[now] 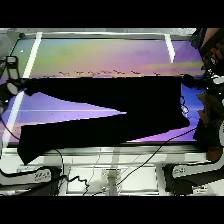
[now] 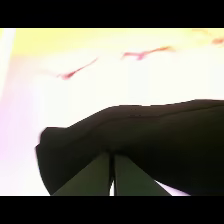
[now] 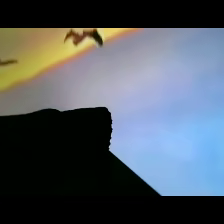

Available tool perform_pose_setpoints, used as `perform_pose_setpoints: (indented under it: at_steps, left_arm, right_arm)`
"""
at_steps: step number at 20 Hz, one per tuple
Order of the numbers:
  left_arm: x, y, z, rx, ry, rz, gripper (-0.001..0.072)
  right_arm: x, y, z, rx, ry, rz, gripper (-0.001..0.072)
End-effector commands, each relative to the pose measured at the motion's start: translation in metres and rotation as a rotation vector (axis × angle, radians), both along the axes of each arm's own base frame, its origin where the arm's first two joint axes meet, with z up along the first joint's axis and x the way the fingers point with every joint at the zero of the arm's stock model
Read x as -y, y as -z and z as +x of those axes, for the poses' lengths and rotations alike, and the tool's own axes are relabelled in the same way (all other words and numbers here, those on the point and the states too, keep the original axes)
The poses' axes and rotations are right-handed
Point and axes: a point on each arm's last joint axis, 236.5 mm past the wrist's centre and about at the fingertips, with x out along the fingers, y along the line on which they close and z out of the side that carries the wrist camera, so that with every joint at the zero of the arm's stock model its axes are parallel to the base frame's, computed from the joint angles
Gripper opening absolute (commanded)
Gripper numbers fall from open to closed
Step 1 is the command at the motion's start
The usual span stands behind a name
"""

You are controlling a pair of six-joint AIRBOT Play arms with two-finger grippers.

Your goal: Fold the clothes and pants, and hang the long-sleeved shirts on hangers.

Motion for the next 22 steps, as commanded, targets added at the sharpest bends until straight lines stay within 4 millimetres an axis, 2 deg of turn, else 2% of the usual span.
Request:
perform_pose_setpoints:
  at_steps: [1, 3, 5, 8, 12, 15, 18, 19, 20, 21, 22]
  left_arm:
    - [0.035, 0.011, 0.038, 0.113, 0.052, -0.006, 0.0009]
    - [0.045, 0.003, 0.047, 0.16, 0.071, 0.006, 0.0009]
    - [0.046, -0.004, 0.046, 0.167, 0.072, 0.007, 0.0009]
    - [0.035, -0.01, 0.043, 0.177, 0.053, 0.01, 0.001]
    - [0.038, -0.016, 0.047, 0.206, 0.058, 0.018, 0.001]
    - [0.038, -0.035, 0.056, 0.292, 0.057, 0.04, 0.001]
    - [0.043, -0.067, 0.069, 0.444, 0.063, 0.076, 0.001]
    - [0.046, -0.07, 0.072, 0.469, 0.067, 0.082, 0.0014]
    - [0.048, -0.067, 0.074, 0.474, 0.07, 0.082, 0.0097]
    - [0.051, -0.06, 0.075, 0.458, 0.075, 0.077, 0.0433]
    - [0.052, -0.055, 0.075, 0.445, 0.071, 0.064, 0.069]
  right_arm:
    - [0.015, -0.021, 0.033, 0.145, 0.099, -0.101, 0.0017]
    - [0.019, -0.024, 0.039, 0.171, 0.118, -0.125, 0.0017]
    - [0.024, -0.025, 0.039, 0.177, 0.119, -0.157, 0.0017]
    - [0.03, -0.024, 0.038, 0.172, 0.105, -0.215, 0.0017]
    - [0.032, -0.021, 0.039, 0.172, 0.11, -0.216, 0.0017]
    - [0.033, -0.023, 0.04, 0.178, 0.115, -0.221, 0.0017]
    - [0.033, -0.023, 0.041, 0.181, 0.121, -0.209, 0.0018]
    - [0.031, -0.023, 0.04, 0.178, 0.12, -0.201, 0.0027]
    - [0.03, -0.021, 0.039, 0.172, 0.115, -0.197, 0.0166]
    - [0.028, -0.02, 0.039, 0.166, 0.11, -0.193, 0.0428]
    - [0.026, -0.019, 0.038, 0.16, 0.103, -0.188, 0.0642]
